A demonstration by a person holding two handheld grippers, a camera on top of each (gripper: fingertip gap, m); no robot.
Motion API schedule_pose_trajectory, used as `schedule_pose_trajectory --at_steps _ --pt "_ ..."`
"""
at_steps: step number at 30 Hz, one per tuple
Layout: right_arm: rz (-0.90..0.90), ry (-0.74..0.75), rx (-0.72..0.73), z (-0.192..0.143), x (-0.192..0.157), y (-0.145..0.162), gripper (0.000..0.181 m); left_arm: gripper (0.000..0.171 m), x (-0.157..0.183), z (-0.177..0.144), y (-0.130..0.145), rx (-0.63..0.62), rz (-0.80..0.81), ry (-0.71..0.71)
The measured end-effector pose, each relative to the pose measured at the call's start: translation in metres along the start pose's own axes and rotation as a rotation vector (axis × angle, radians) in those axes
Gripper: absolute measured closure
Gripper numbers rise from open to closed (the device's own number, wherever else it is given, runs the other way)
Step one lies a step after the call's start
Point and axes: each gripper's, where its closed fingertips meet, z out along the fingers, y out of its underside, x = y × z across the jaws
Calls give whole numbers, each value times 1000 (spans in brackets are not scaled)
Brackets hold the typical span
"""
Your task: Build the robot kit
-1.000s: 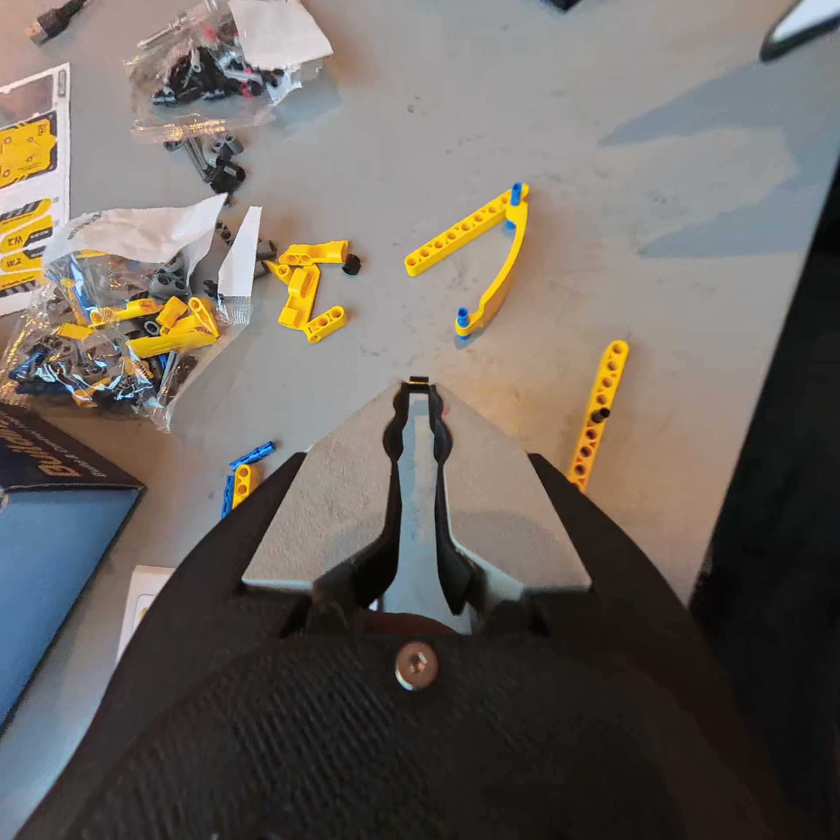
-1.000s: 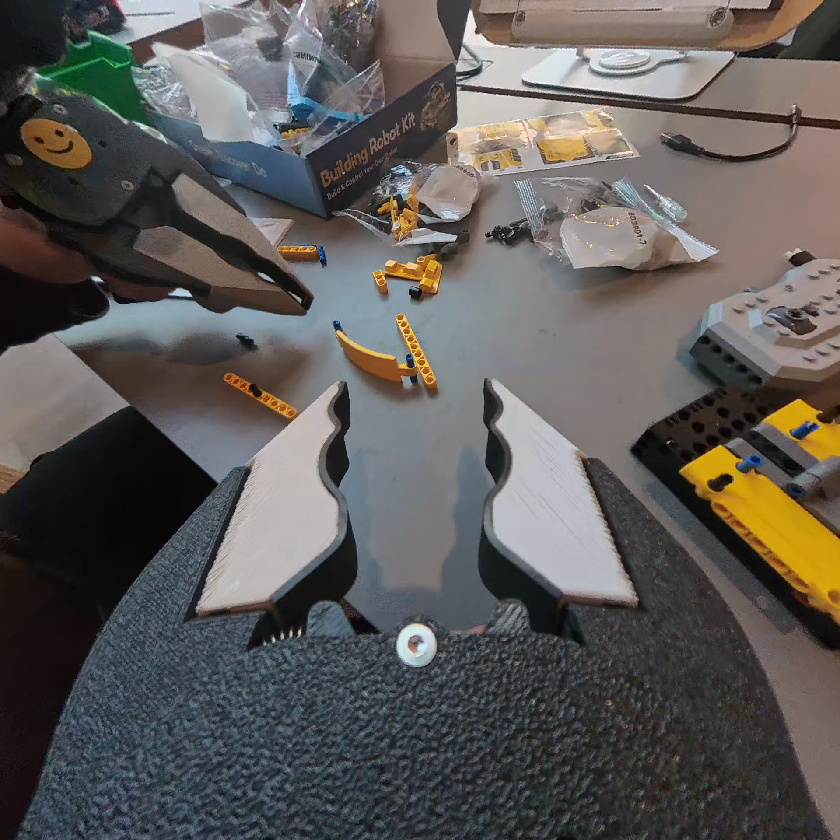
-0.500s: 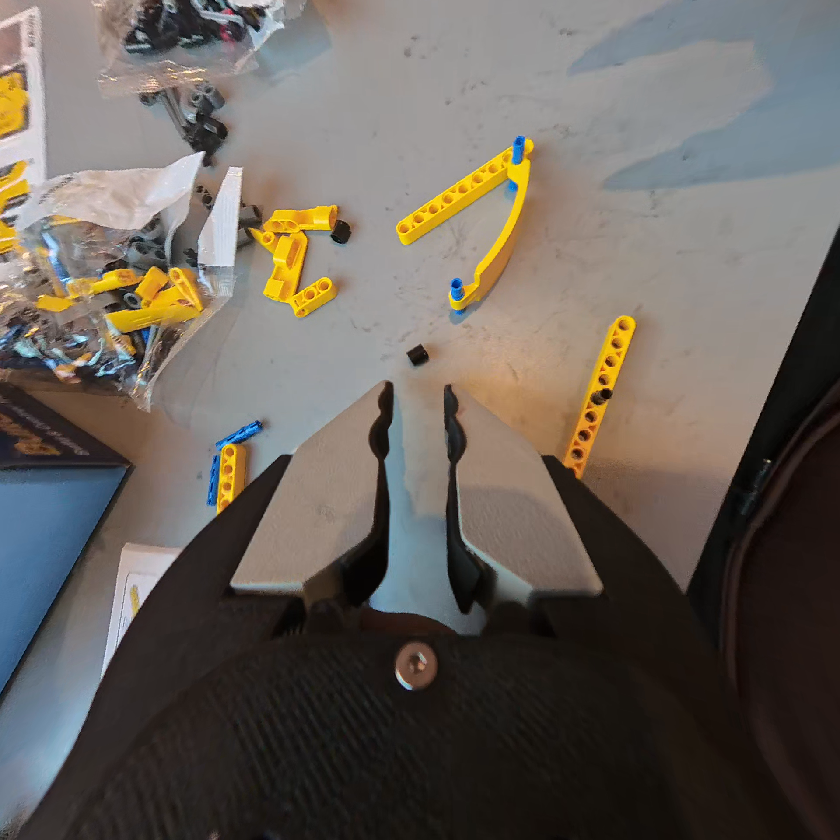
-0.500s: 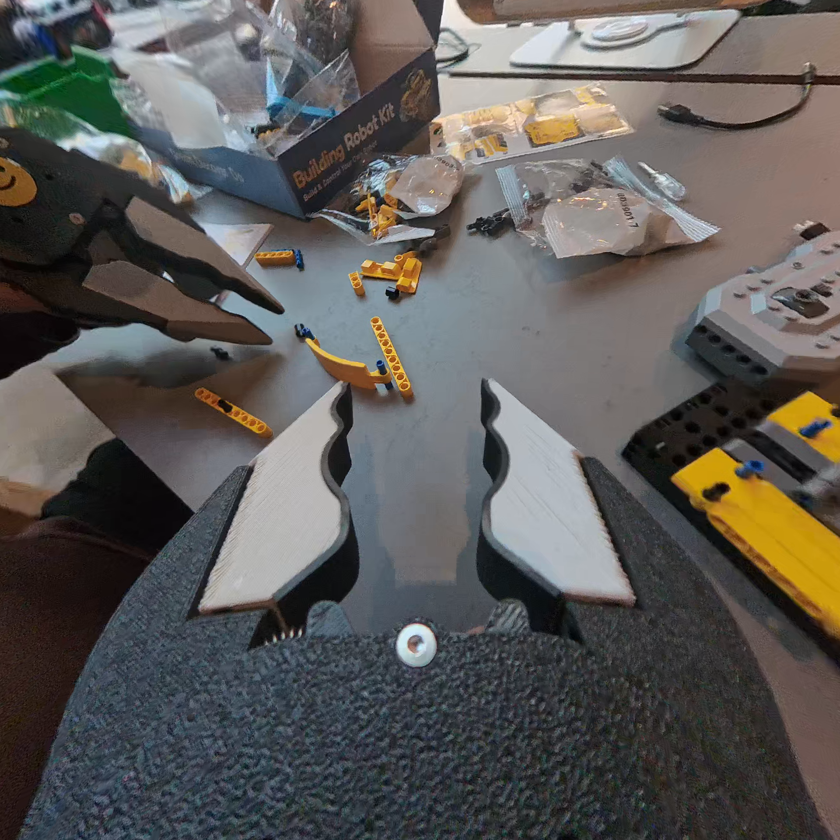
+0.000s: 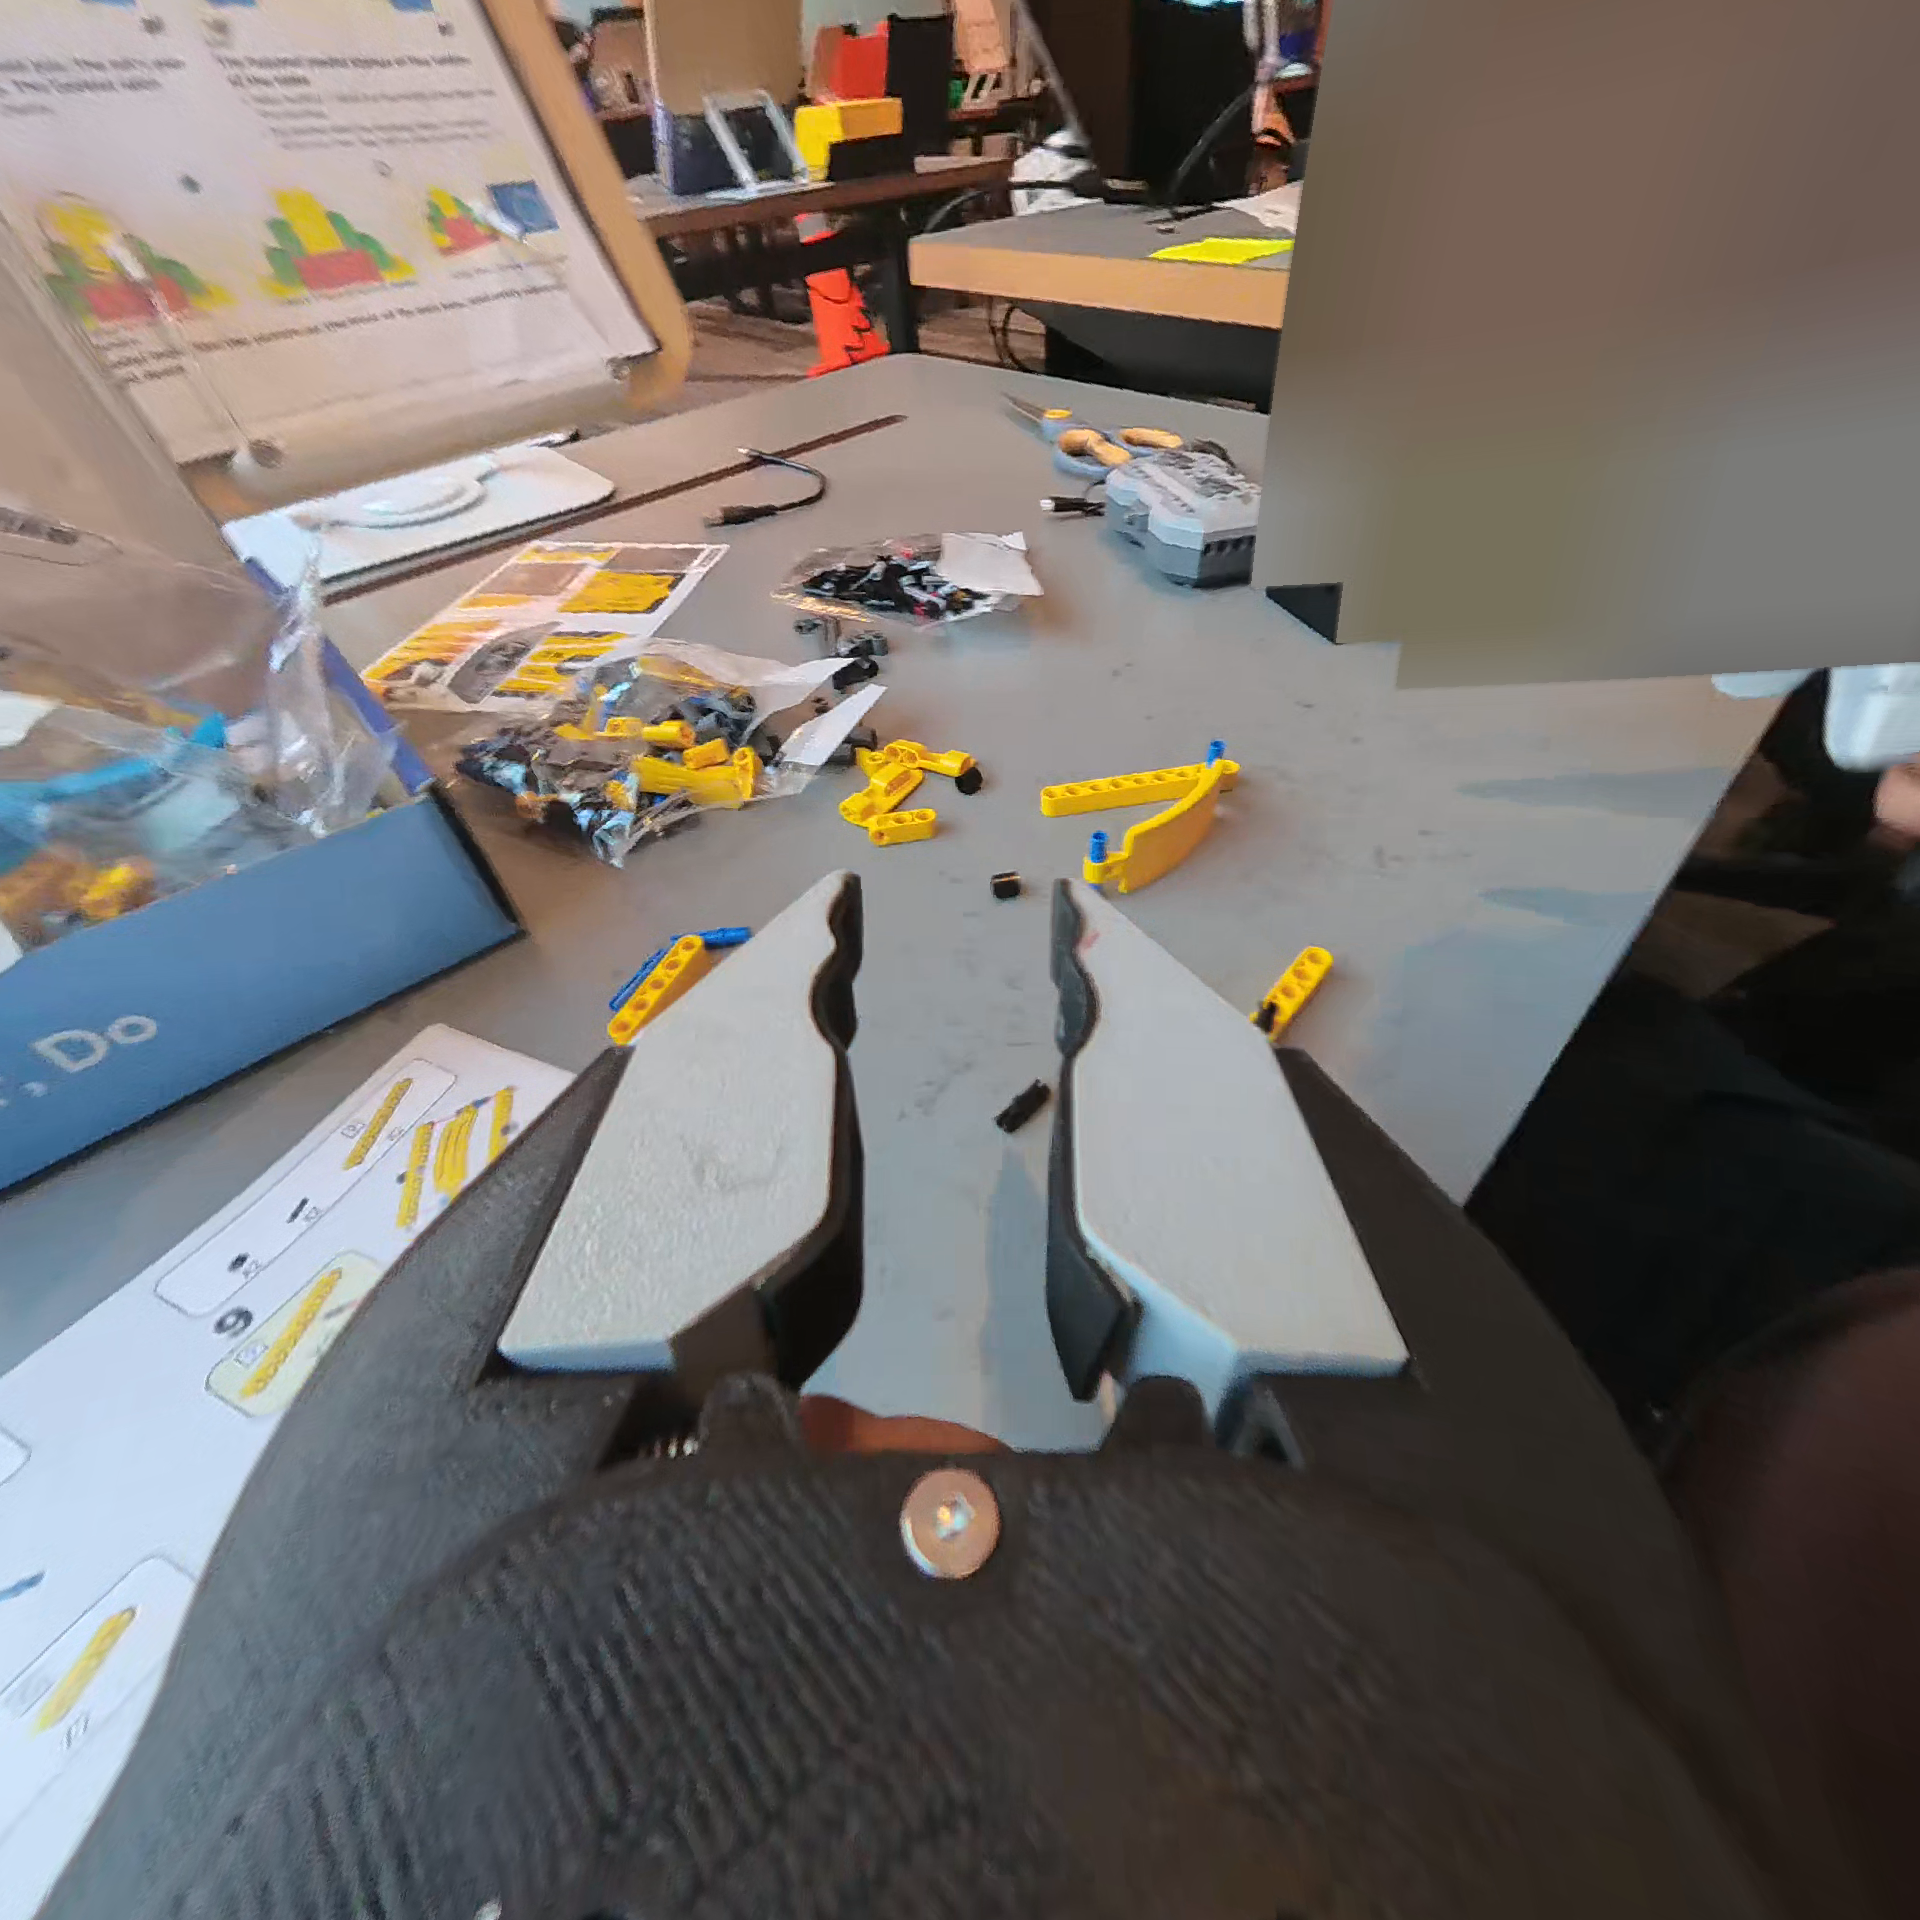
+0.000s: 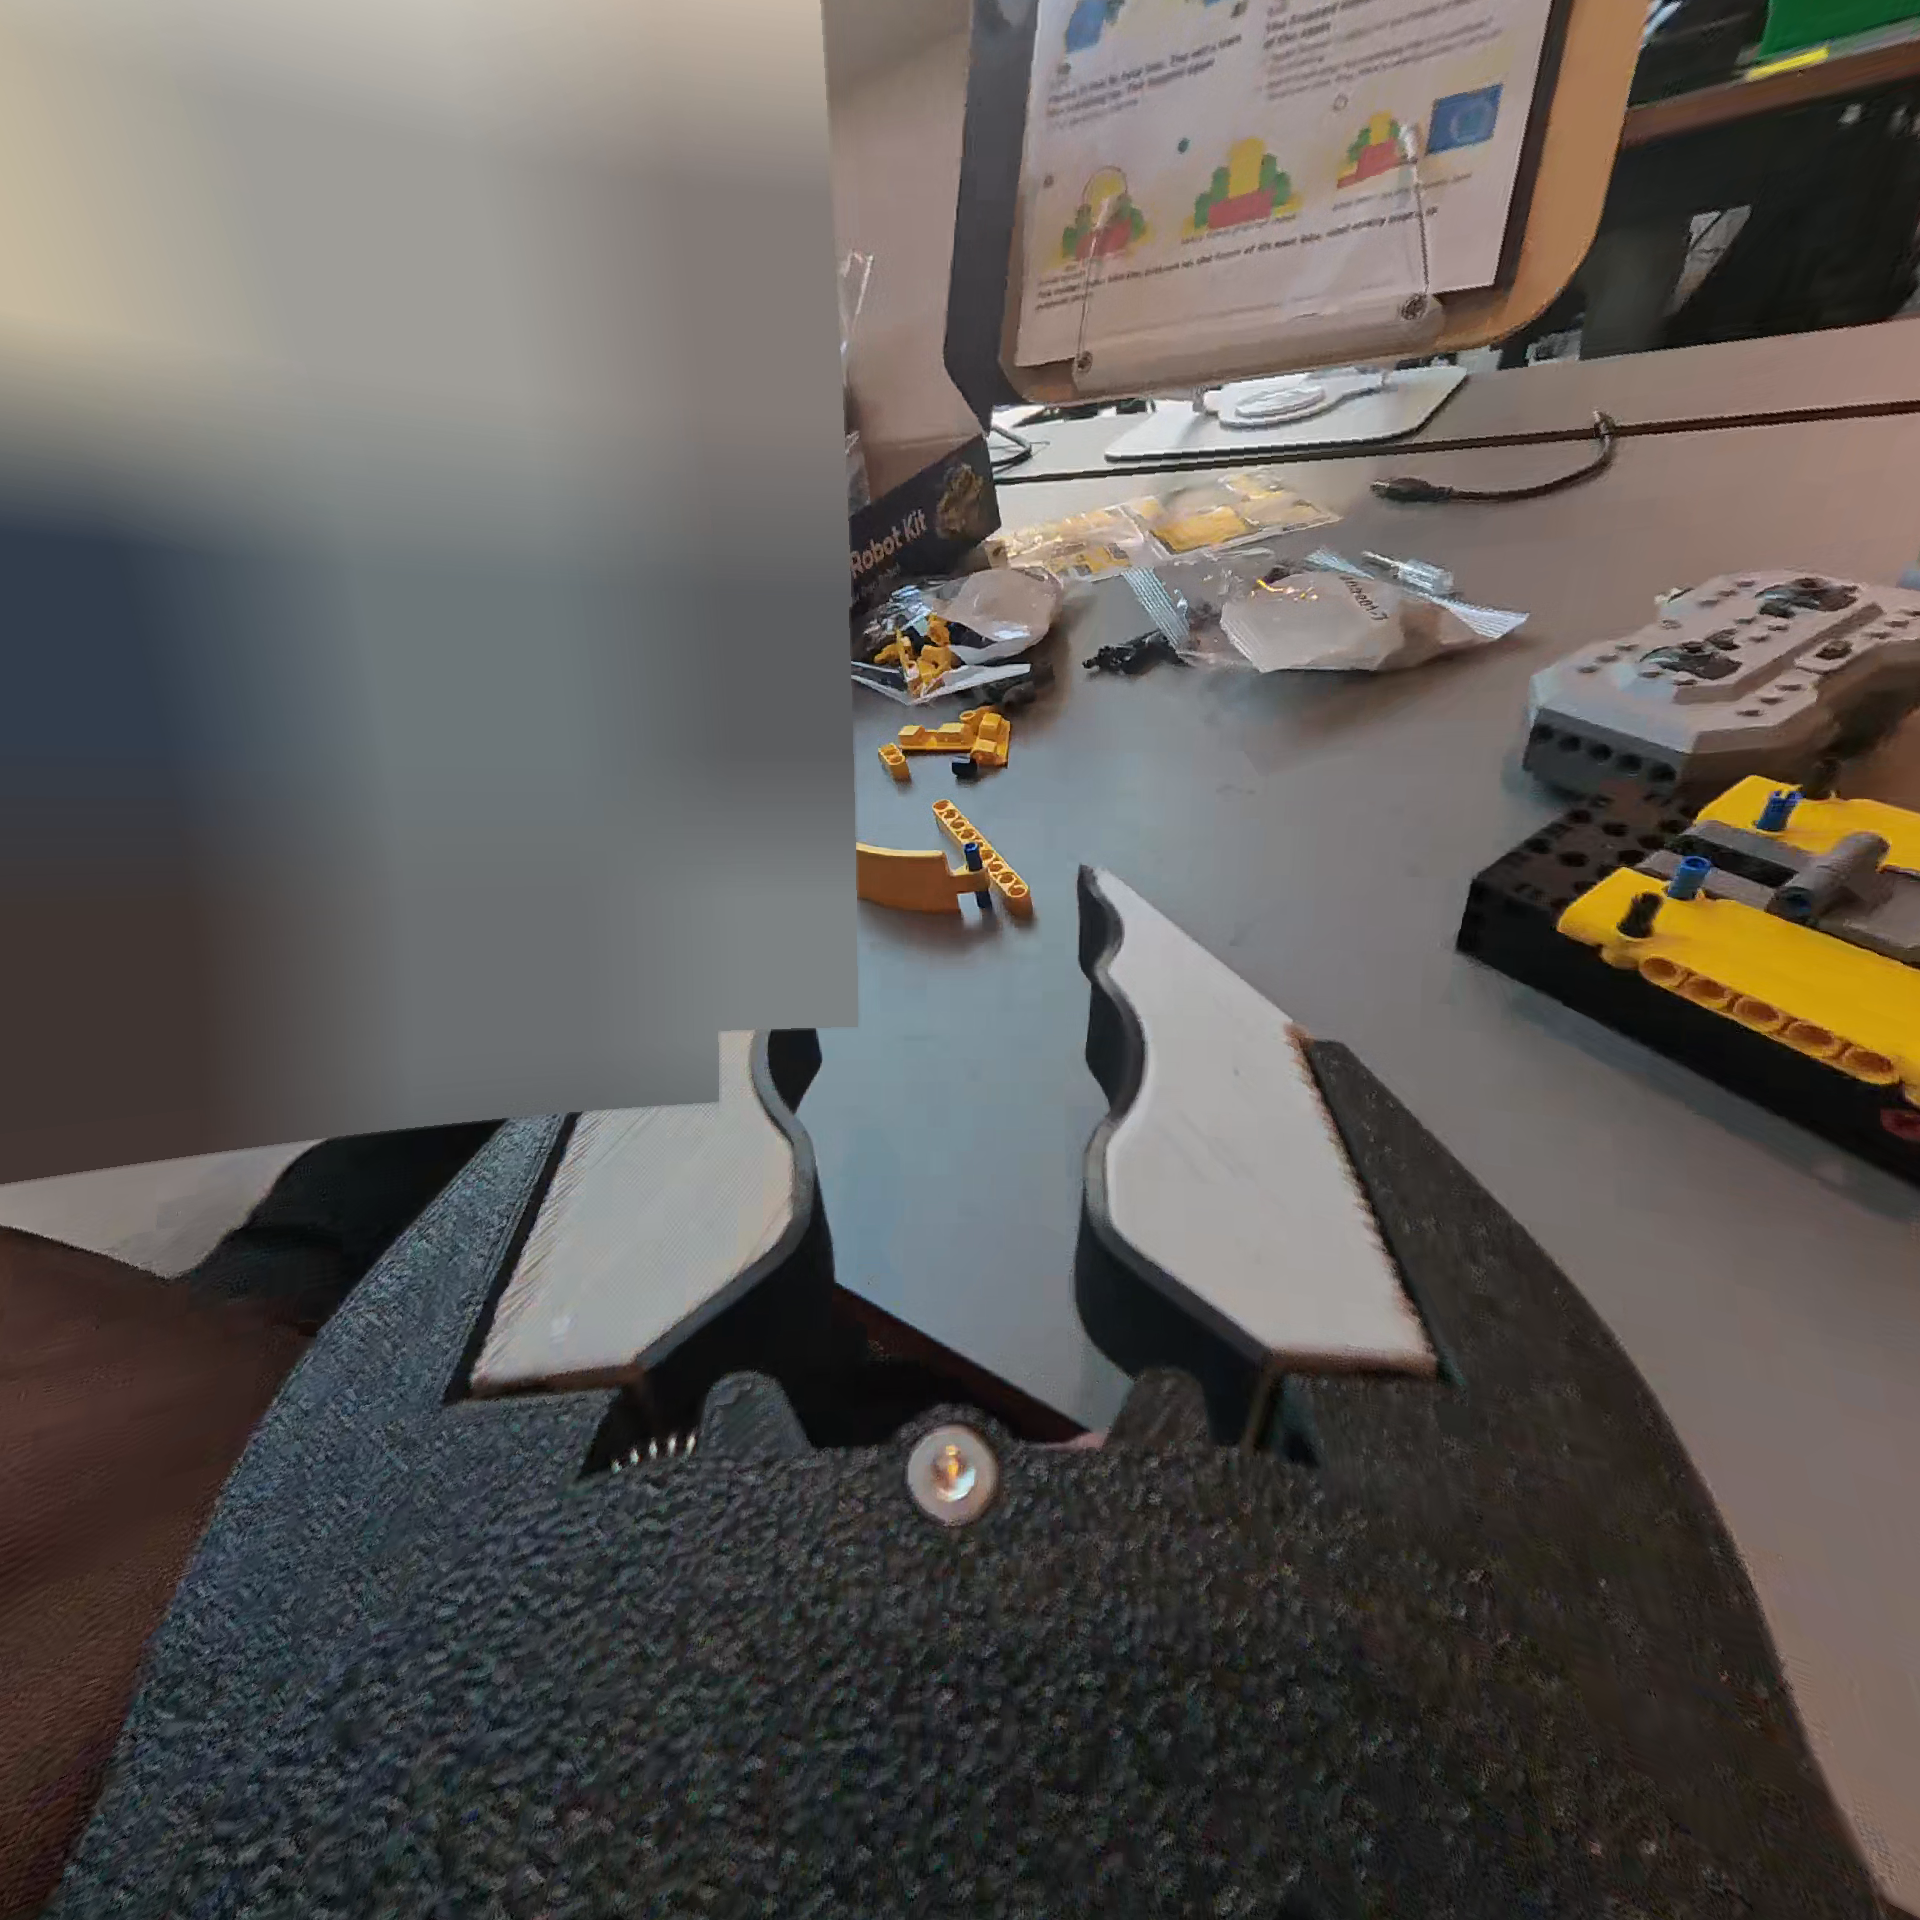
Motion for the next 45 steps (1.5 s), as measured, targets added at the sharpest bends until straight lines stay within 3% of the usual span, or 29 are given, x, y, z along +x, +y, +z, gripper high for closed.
schedule_pose_trajectory --at_steps 4,9,13,16,19,24,29,33,37,41,45 --pt "-3 -39 -37 9 -2 18 131 142 -5 3 3 -21 -9 -31" --pt "6 -54 -12 3 -8 17 131 144 -4 10 13 -97 -36 -6" --pt "-57 -51 -98 -8 -21 38 131 139 4 3 1 -6 33 14" --pt "-35 -101 -86 -17 -47 32 131 139 1 -18 -13 118 37 -84" --pt "-115 -68 -51 -15 -57 23 133 140 48 -47 -3 85 -99 -17" --pt "-214 -46 -68 -21 -67 27 134 142 136 -95 37 -122 -120 116" --pt "-147 -54 -45 -37 -78 22 134 147 164 -147 52 -26 -151 45" --pt "-164 -88 -58 -33 -98 28 134 145 169 -161 72 -21 -163 71" --pt "-242 -131 -86 -21 -117 34 134 148 156 -167 63 3 4 13" --pt "-253 -152 -99 -10 -117 33 134 147 151 -164 86 -43 -120 28" --pt "-251 -144 -82 6 -95 18 135 147 136 -161 99 -62 -158 -12"
